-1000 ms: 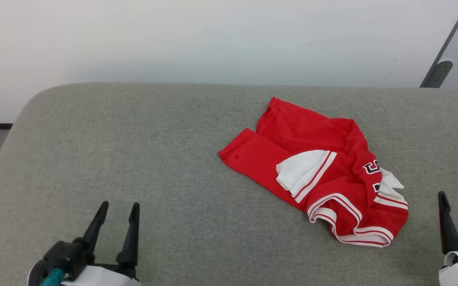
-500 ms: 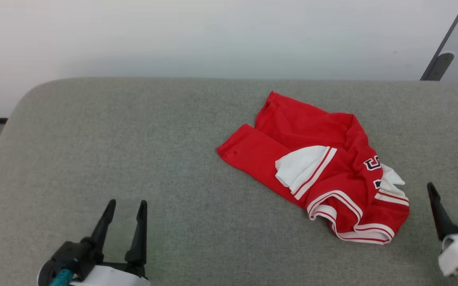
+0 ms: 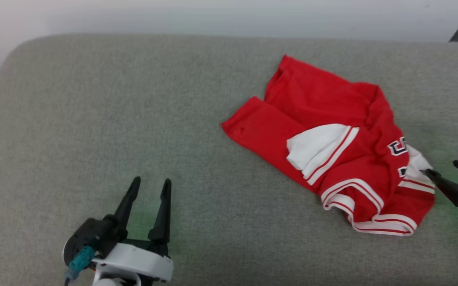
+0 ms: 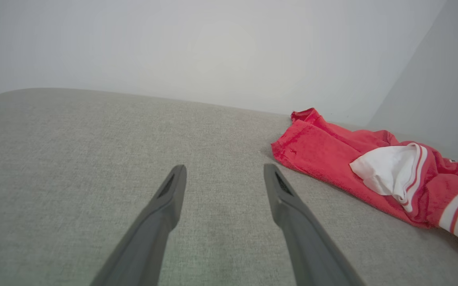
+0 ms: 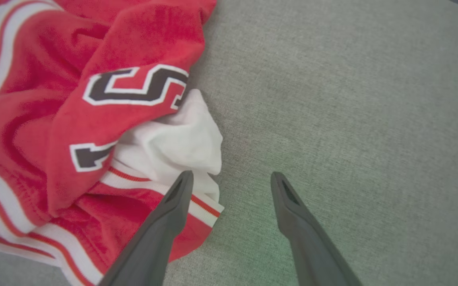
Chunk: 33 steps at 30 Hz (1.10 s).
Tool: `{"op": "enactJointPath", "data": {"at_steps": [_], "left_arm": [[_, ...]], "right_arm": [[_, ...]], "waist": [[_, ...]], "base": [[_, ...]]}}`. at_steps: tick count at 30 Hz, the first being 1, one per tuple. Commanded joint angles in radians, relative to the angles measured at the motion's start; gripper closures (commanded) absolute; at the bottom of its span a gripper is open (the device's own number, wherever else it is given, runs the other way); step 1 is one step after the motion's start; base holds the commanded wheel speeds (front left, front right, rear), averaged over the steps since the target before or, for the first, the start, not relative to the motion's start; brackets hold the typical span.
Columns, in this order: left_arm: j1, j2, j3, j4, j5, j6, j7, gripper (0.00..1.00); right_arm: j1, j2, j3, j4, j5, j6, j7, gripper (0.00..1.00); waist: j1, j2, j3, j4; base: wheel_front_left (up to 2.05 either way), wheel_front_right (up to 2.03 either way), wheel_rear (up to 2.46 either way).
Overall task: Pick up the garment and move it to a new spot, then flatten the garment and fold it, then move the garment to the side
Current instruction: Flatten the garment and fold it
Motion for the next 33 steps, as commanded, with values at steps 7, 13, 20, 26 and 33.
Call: {"op": "enactJointPath", "data": {"at_steps": [7,13,20,26,33], "left_arm": [[-0.04,-0.019,-0.015,0.01,-0.002,-0.002,0.0,0.0],[-0.06,-0.03,-0.023,0.018,-0.003,-0.003,0.0,0.0],[-0.079,-0.034,-0.029,0.035,-0.008,-0.003,0.0,0.0],[-0.08,-0.03,-0.032,0.039,-0.014,-0.003,0.0,0.0],[-0.07,-0.024,-0.02,0.031,-0.024,-0.003,0.0,0.0]], "right_arm": [[-0.081,-0.057,0.118,0.021,0.07,-0.001,0.033,0.0],[-0.121,-0.066,0.221,0.048,0.105,-0.001,0.005,0.0],[-0.163,-0.094,0.343,0.048,0.149,-0.001,-0.042,1.0],[-0.183,-0.156,0.32,0.082,0.203,-0.002,-0.148,1.0],[-0.093,-0.251,0.241,0.125,0.28,-0.002,-0.269,1.0]], "waist": [[0.0,0.0,0.092,0.043],[0.0,0.0,0.122,0.049],[0.0,0.0,0.124,0.037],[0.0,0.0,0.109,0.016],[0.0,0.0,0.11,-0.023]], "base": [[0.0,0.0,0.0],[0.0,0.0,0.0],[0.0,0.0,0.0],[0.0,0.0,0.0],[0.0,0.0,0.0]]}}
